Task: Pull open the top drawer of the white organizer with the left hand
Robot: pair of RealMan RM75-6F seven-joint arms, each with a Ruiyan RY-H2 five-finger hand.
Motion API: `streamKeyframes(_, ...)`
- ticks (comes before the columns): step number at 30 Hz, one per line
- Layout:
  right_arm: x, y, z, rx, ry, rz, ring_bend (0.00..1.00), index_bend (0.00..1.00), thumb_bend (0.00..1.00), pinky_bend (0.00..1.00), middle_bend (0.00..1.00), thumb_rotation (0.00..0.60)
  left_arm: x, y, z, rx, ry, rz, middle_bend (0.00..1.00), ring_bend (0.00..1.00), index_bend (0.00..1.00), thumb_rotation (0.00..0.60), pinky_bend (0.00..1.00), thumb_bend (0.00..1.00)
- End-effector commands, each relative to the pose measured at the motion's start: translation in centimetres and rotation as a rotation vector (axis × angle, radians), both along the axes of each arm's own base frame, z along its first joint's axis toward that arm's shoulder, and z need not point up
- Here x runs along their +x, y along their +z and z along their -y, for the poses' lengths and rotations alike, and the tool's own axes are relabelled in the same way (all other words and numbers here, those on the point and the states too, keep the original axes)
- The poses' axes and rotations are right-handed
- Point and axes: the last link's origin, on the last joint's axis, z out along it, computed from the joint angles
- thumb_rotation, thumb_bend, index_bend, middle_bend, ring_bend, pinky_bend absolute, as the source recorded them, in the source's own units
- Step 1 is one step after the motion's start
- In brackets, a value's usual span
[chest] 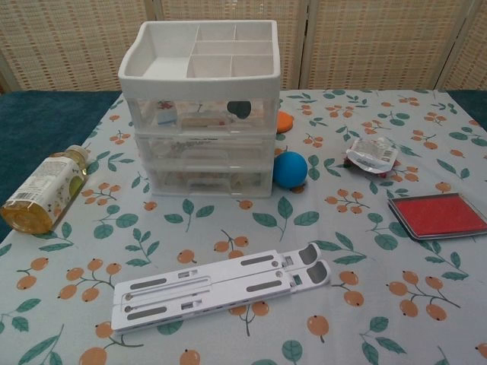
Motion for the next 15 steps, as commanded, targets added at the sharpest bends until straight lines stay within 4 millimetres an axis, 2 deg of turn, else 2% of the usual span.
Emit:
streamKeyframes(1, 0.07, -0.11, 0.19, 0.001, 0.001, 0.003, 0.03, 0.00, 0.37, 0.08, 0.11, 0.600, 0.11, -0.23, -0.09, -0.002, -0.001, 0.008, 0.45, 0.43, 0.29, 0.600, 0.53, 0.13)
streamKeyframes(10, 0.11, 0.19, 0.38, -0.006, 0.006, 0.005, 0.03, 0.00, 0.37, 0.08, 0.11, 0.600, 0.33, -0.14, -0.04, 0.017, -0.001, 0.049, 0.45, 0.43, 0.29, 0.600, 0.54, 0.13)
streamKeyframes(15, 0.15, 0.60, 0.29, -0.031, 0.014, 0.007, 0.03, 0.00, 0.37, 0.08, 0.11, 0.600, 0.99, -0.50, -0.49, 0.003, -0.032, 0.140, 0.45, 0.43, 0.30, 0.600, 0.58, 0.13)
